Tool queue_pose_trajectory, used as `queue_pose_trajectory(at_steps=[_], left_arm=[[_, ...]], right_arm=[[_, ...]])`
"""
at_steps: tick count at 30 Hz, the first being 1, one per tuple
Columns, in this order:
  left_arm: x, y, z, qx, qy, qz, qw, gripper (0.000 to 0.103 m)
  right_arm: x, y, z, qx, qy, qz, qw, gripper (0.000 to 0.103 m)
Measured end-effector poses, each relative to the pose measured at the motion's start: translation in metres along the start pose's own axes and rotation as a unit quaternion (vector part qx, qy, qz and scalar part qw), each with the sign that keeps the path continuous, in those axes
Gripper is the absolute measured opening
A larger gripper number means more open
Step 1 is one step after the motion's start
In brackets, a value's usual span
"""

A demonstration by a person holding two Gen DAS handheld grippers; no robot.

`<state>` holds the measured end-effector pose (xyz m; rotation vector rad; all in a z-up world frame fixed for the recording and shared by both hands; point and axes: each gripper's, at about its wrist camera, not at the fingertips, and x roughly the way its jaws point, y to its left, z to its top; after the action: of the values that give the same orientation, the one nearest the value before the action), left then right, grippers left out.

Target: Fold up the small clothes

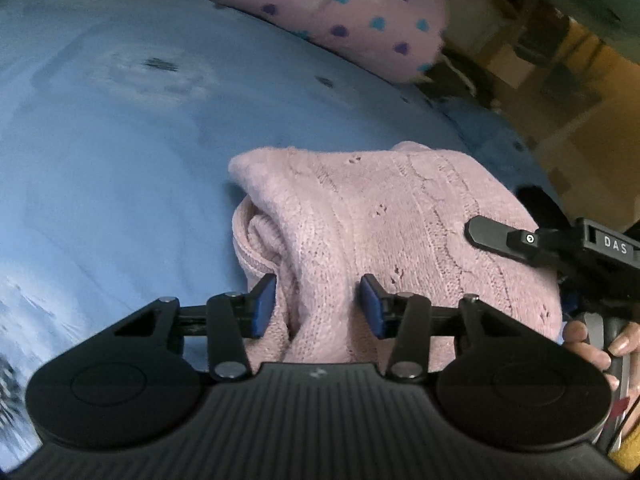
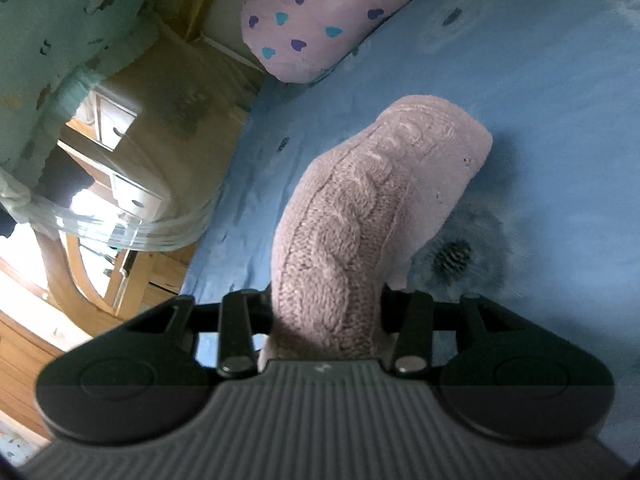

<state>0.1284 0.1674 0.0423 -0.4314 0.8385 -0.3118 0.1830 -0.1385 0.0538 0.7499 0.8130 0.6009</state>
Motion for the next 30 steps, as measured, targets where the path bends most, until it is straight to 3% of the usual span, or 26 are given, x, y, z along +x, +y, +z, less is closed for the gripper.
queue_pose_trajectory(at_steps=[7,11,15,18,24,27,30], left_arm=[[0.005,-0.061,-0.038,0.050,0.047,-0.026,0.9973,0.052],[0.020,-0.083,-0.062,0.093,0.064,0.017,0.9934,0.052],[0.026,-0.084,-0.073,0.111,0.066,0.045,0.9906,0.053],[0.029,-0.086,-0.074,0.112,0.064,0.058,0.9900,0.054],[0.026,-0.098,-0.073,0.121,0.054,0.087,0.9873,0.054],[0.021,-0.103,-0.077,0.129,0.049,0.098,0.9857,0.054],[0.019,-0.104,-0.077,0.130,0.049,0.102,0.9850,0.054]], right_arm=[[-0.070,-0.026,-0.017,0.011,-0.003,-0.039,0.999,0.045],[-0.087,-0.054,-0.026,0.010,0.009,-0.085,0.996,0.045],[-0.072,-0.078,-0.043,-0.031,0.028,-0.158,0.987,0.050],[-0.068,-0.082,-0.054,-0.058,0.001,-0.155,0.986,0.057],[-0.071,-0.065,-0.065,-0.107,-0.033,-0.195,0.974,0.069],[-0.079,-0.056,-0.068,-0.113,-0.051,-0.204,0.971,0.069],[-0.095,-0.050,-0.067,-0.122,-0.097,-0.208,0.966,0.069]])
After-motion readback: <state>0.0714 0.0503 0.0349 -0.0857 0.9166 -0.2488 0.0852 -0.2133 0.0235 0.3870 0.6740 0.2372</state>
